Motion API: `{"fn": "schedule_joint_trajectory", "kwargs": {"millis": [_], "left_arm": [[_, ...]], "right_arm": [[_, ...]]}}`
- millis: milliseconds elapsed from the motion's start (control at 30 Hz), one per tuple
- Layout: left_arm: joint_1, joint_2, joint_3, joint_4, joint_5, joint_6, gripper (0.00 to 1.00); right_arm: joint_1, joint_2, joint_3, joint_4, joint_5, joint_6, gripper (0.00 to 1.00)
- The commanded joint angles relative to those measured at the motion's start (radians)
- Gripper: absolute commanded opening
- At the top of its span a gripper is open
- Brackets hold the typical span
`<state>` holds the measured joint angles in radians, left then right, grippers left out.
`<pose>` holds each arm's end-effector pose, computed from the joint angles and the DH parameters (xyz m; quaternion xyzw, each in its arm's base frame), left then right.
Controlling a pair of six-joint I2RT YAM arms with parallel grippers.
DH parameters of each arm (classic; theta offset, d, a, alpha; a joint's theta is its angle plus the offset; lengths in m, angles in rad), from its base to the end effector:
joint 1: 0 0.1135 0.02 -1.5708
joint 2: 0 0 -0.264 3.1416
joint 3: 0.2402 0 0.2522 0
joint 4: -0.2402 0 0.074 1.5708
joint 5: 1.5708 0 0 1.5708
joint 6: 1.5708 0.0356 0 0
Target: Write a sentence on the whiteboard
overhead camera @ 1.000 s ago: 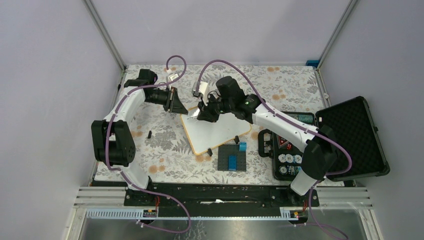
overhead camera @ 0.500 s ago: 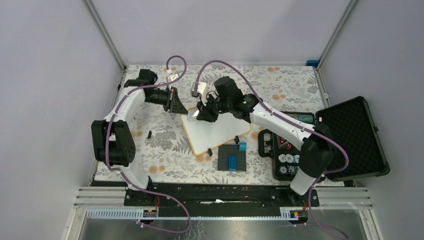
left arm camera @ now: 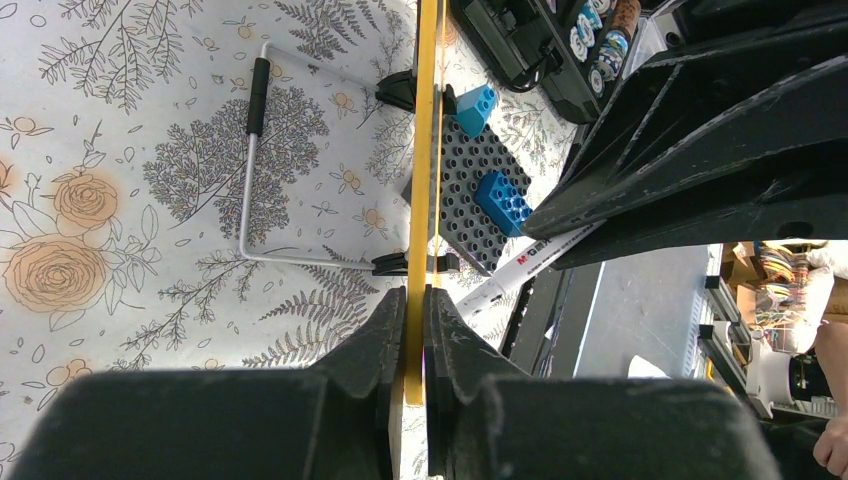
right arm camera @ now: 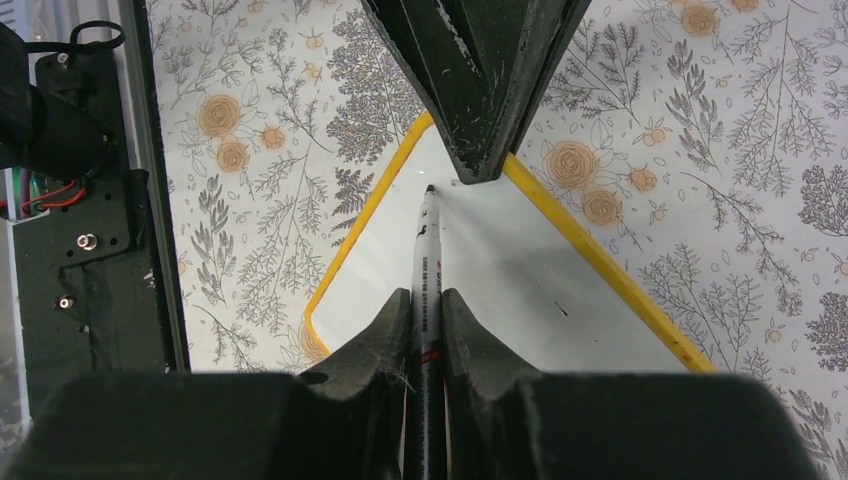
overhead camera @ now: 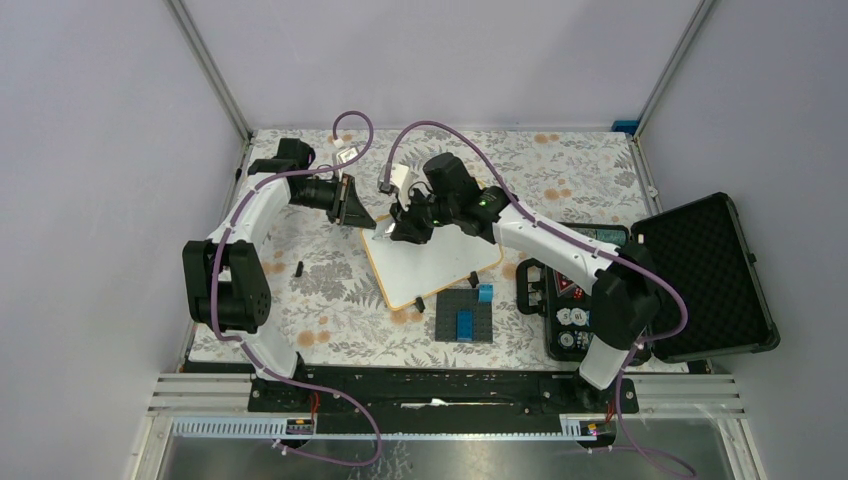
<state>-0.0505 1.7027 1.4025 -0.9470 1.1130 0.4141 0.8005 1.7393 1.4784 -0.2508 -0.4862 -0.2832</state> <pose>0.3330 -0.0488 0.2750 0.2757 0.7959 -0.4880 0.2288 0.2724 0.3047 0.3169 -0.5362 0.6550 0.3262 0.4208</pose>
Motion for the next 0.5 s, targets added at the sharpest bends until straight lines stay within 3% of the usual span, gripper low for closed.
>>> {"fn": "schedule_joint_trajectory", "kwargs": {"millis": [0,467], "left_arm": [[-0.018,0.005,0.016,0.003,-0.013,0.029,0.00],[-0.018,-0.001,0.013,0.002,-0.019,0.032,0.00]], "right_arm": [[-0.004,0.004,0.037,0.027,0.019,-0.004,0.00],[-0.004,-0.035,-0.055,0.026,-0.004,-0.009,0.00]]}}
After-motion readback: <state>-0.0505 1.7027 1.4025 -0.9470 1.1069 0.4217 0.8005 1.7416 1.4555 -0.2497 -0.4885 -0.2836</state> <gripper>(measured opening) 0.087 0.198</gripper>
